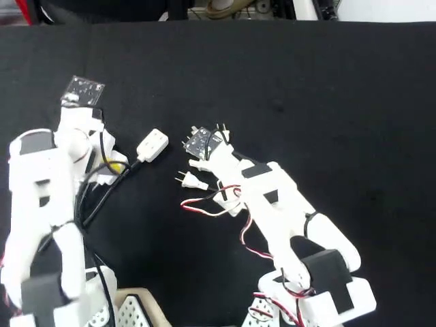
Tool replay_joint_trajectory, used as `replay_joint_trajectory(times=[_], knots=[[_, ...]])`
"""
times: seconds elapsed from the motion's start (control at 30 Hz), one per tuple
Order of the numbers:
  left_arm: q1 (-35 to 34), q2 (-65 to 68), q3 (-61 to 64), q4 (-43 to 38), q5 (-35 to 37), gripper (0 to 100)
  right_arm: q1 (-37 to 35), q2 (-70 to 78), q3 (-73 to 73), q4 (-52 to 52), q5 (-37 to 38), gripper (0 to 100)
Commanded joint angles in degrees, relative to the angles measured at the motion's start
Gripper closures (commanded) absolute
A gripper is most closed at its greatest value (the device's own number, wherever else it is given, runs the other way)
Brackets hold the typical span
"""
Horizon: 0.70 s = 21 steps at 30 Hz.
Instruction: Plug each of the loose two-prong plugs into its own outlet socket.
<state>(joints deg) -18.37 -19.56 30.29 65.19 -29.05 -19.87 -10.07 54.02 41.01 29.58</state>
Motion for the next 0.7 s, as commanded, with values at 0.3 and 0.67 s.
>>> replay_joint_trajectory(times=[0.3,0.67], knots=[[0.8,20.8,-8.7,-11.8,-0.7,66,1.3,-1.5,-1.1,-0.8,-0.4,91.5],[1.0,22.8,-8.4,-12.0,-0.4,87,1.3,-1.5,-1.1,-0.9,-0.4,91.5]])
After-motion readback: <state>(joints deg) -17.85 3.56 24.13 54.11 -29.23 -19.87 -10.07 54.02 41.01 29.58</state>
